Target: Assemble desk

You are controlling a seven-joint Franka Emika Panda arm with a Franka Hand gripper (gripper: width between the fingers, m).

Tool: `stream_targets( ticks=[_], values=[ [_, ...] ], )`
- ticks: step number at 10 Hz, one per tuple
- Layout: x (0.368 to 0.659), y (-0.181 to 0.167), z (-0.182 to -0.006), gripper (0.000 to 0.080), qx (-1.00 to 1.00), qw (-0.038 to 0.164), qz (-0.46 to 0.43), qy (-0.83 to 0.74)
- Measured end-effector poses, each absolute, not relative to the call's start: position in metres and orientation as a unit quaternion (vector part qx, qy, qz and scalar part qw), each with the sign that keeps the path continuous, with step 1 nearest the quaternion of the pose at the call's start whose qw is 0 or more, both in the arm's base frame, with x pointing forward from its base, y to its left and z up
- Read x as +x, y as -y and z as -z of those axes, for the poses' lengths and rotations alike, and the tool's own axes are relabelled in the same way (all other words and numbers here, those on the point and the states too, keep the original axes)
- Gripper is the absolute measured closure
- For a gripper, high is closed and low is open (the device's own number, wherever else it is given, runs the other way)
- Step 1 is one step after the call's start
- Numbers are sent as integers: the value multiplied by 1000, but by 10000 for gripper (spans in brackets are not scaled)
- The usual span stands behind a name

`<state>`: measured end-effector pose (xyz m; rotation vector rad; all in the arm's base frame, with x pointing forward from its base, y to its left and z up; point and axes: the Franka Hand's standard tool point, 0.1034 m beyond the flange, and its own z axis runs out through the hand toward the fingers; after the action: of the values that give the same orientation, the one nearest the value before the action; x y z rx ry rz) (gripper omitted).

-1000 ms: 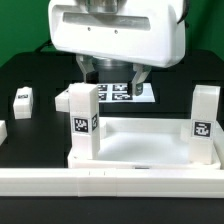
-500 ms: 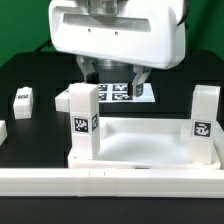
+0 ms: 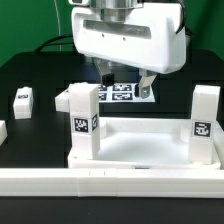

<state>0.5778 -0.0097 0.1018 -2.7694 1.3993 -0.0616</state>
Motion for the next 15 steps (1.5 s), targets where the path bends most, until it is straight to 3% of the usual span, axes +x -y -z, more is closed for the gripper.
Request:
stream_targets(
  ticks=[4, 7, 10, 15],
  values=[
    [572, 3, -95, 151, -804, 35, 6, -593],
    [558, -6, -82, 151, -734, 30, -7, -678],
    [558, -8, -81, 151, -716, 33, -10, -698],
    [535, -5, -40, 151, -707, 1, -24, -706]
  ],
)
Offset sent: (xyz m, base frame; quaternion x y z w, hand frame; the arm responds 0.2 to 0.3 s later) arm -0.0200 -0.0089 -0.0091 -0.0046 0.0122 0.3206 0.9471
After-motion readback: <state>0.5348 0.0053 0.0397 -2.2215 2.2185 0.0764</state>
